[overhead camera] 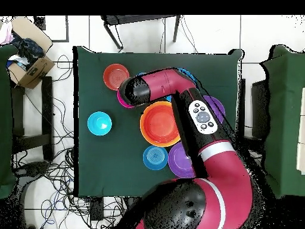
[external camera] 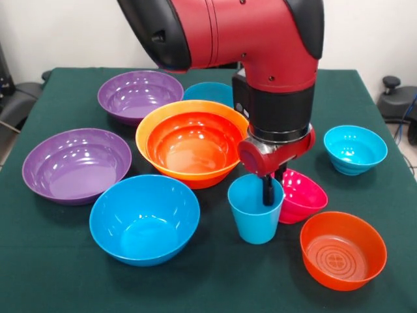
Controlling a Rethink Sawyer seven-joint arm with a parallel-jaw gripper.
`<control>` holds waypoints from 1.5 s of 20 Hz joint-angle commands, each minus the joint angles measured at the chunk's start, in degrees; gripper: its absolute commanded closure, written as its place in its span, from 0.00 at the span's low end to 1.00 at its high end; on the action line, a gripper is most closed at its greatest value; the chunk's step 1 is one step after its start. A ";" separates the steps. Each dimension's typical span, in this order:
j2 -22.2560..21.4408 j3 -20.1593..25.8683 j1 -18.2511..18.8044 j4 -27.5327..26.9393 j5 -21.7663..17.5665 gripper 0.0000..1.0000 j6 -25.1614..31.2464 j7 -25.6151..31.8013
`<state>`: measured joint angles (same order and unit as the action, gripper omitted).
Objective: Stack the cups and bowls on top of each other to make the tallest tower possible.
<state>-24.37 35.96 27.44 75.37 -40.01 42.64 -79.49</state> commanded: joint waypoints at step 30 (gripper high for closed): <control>1.23 -6.38 -2.13 5.67 -2.82 1.00 -5.61 -1.46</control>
<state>-28.87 34.06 27.39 80.32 -37.53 41.33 -79.49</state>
